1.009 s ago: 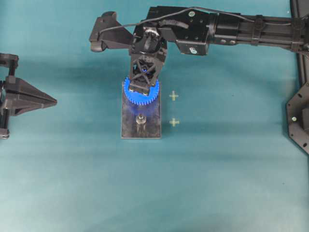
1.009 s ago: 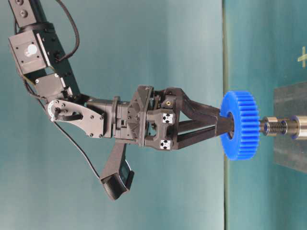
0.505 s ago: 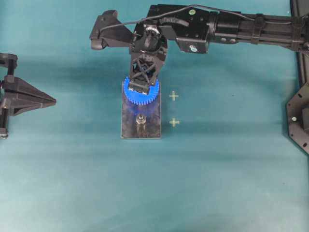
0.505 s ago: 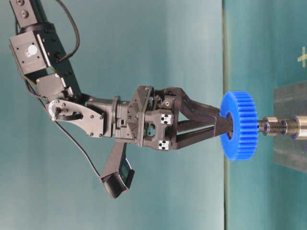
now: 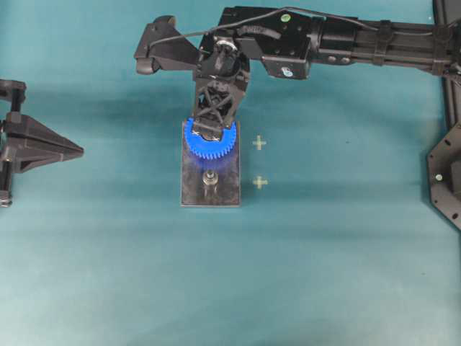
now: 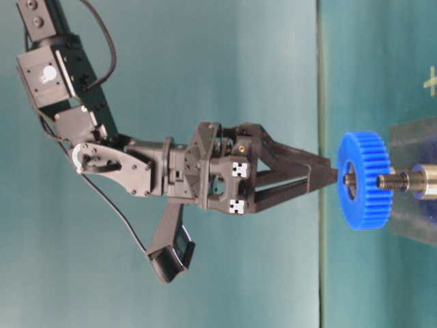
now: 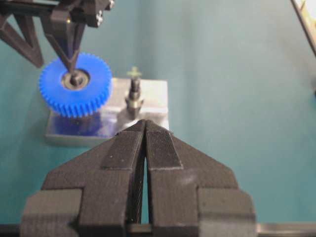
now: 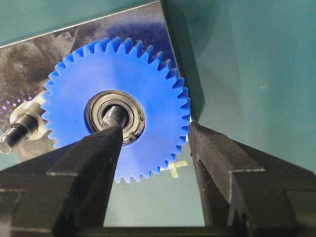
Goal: Fit the large gear onto the shaft.
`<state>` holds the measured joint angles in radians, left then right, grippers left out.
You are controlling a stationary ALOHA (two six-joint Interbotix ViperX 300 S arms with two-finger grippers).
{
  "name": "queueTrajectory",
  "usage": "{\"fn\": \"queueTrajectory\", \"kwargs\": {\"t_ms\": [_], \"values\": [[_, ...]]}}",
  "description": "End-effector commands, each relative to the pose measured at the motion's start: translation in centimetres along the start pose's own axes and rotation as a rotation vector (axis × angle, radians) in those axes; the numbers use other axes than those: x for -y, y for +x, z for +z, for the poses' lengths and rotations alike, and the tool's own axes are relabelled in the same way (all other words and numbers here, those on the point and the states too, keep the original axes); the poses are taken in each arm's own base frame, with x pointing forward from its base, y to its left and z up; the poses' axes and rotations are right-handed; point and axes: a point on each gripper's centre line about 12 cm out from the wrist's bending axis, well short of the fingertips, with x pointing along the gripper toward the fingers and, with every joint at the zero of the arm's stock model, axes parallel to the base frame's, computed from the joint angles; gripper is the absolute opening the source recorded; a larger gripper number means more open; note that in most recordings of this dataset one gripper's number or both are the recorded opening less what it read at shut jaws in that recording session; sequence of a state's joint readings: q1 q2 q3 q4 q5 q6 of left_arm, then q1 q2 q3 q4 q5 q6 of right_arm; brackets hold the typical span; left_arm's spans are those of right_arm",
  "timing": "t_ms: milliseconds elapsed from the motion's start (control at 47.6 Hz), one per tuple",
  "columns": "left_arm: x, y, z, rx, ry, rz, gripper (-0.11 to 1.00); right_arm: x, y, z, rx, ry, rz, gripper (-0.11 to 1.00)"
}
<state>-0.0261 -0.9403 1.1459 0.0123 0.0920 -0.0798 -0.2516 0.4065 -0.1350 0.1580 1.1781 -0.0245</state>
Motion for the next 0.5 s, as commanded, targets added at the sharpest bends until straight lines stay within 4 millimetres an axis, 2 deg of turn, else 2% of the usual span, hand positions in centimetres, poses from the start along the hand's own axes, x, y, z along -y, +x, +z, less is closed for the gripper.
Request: {"fn": "queueTrajectory", "kwargs": {"t_ms": [0,189,483], "values": [[0.0,0.0,0.5,0.012,0.002,-0.001,0.0,-0.5,-1.8,0.5,0.045,-0.003,0.005,0.6],[0.0,0.0,0.5,0.012,0.003,-0.001,0.0,-1.3,-2.5,0.4,0.056,-0.023,0.01,0.6],[0.0,0.0,0.5,0.015,0.0,-0.001,0.0,-2.1,-2.0,-0.7,0.008,-0.044,0.011,0.6]]}}
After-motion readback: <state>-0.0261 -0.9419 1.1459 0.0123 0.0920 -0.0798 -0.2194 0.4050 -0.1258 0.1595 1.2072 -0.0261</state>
